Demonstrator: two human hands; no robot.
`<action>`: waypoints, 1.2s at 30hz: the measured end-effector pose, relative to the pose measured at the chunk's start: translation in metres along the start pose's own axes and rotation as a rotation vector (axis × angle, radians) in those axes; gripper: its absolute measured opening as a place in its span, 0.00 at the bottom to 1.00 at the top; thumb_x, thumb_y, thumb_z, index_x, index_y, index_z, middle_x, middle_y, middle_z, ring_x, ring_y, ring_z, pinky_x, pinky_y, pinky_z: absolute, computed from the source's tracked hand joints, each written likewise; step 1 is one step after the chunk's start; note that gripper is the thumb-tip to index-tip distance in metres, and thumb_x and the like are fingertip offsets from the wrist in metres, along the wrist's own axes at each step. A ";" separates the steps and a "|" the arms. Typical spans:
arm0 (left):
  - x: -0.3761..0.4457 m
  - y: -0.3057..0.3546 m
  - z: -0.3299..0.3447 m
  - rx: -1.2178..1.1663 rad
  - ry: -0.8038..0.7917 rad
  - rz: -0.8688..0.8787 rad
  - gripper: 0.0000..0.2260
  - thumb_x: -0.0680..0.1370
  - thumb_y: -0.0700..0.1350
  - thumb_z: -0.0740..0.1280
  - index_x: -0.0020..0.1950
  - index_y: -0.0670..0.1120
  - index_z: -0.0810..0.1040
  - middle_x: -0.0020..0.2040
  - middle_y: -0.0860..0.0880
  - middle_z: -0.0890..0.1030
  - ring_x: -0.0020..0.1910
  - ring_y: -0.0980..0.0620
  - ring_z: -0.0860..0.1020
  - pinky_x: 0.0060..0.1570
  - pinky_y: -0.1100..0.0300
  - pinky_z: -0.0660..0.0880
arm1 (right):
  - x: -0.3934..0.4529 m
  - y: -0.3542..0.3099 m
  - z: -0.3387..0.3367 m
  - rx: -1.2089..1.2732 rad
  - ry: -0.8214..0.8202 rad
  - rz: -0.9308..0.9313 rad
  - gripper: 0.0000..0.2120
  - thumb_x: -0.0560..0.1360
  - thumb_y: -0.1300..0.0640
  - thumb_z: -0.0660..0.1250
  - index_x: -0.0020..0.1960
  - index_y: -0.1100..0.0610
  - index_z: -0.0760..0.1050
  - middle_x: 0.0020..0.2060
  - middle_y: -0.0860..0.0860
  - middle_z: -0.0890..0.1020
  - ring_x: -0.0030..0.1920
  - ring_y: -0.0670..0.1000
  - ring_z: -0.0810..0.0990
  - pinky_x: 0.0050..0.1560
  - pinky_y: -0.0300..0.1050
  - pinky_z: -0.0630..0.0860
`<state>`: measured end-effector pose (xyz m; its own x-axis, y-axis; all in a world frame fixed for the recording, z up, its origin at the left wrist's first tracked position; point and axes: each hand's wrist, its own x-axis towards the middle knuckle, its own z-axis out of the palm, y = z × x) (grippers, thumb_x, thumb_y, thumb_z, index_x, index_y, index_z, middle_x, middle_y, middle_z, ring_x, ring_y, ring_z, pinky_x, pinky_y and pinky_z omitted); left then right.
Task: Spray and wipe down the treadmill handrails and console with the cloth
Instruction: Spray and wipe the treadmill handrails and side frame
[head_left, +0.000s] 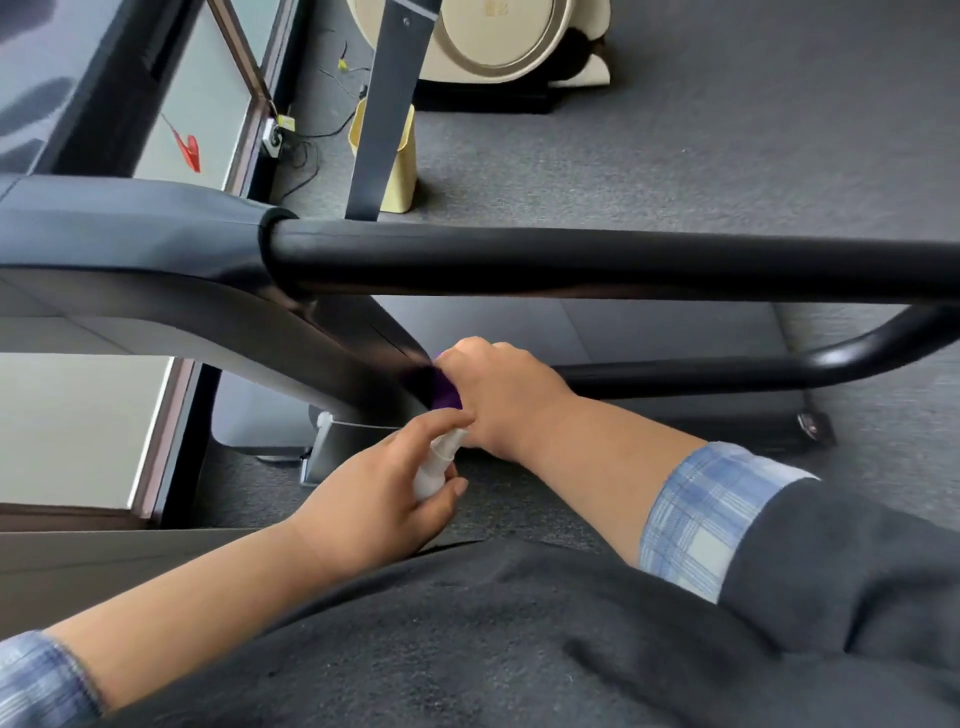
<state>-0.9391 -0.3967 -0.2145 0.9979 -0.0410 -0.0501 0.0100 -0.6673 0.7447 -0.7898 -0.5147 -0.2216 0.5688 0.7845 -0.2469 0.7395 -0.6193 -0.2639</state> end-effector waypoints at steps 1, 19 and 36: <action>0.004 0.006 0.003 -0.005 0.000 0.008 0.26 0.76 0.47 0.69 0.70 0.60 0.63 0.41 0.62 0.77 0.40 0.66 0.74 0.43 0.74 0.68 | -0.003 0.002 0.000 -0.005 0.002 -0.007 0.22 0.70 0.44 0.71 0.60 0.50 0.72 0.52 0.51 0.74 0.52 0.58 0.77 0.49 0.54 0.79; 0.053 0.108 0.110 0.005 0.050 0.005 0.25 0.75 0.54 0.65 0.68 0.68 0.58 0.42 0.65 0.77 0.42 0.65 0.75 0.46 0.69 0.70 | -0.133 0.190 -0.041 -0.121 0.117 0.104 0.24 0.64 0.46 0.77 0.57 0.46 0.72 0.54 0.49 0.75 0.50 0.57 0.77 0.49 0.55 0.79; 0.051 0.183 0.159 -0.244 0.508 -0.196 0.25 0.75 0.52 0.68 0.68 0.70 0.65 0.53 0.65 0.81 0.50 0.62 0.81 0.50 0.60 0.78 | -0.209 0.177 -0.068 0.630 0.322 -0.132 0.33 0.64 0.54 0.78 0.62 0.33 0.70 0.60 0.32 0.71 0.61 0.32 0.71 0.59 0.22 0.63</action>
<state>-0.8960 -0.6386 -0.1868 0.8808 0.4670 0.0780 0.1514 -0.4338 0.8882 -0.7533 -0.7861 -0.1527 0.6382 0.7651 0.0857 0.5167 -0.3432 -0.7844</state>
